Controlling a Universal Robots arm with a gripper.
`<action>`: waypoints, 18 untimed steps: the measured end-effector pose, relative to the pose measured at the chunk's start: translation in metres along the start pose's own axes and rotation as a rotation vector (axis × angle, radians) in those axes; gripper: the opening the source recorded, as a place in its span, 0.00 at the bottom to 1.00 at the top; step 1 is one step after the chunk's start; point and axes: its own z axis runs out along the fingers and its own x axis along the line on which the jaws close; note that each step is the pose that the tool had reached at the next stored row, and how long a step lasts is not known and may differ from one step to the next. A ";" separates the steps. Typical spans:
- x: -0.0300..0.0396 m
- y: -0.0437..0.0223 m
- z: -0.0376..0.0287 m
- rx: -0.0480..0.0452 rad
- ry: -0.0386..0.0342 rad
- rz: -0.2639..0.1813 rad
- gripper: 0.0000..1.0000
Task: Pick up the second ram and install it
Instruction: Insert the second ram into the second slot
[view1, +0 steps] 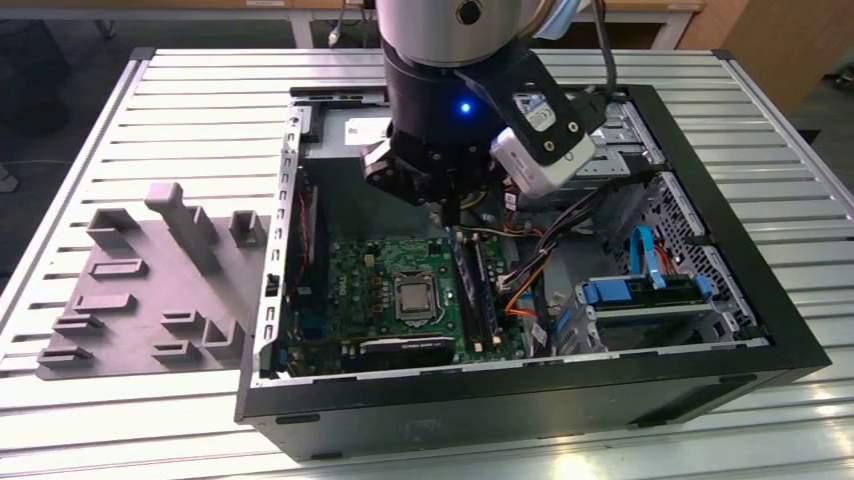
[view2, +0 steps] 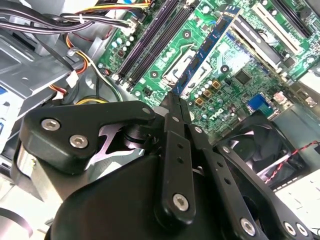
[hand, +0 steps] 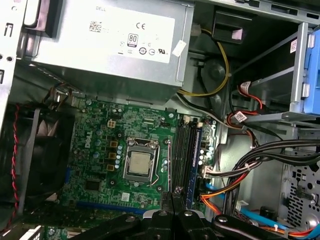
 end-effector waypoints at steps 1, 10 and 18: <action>-0.0006 -0.0001 0.0010 0.0000 0.0000 0.000 0.11; -0.0077 -0.0016 0.0092 0.0001 -0.0004 0.006 0.11; -0.0105 -0.0025 0.0168 0.0020 0.0011 0.028 0.11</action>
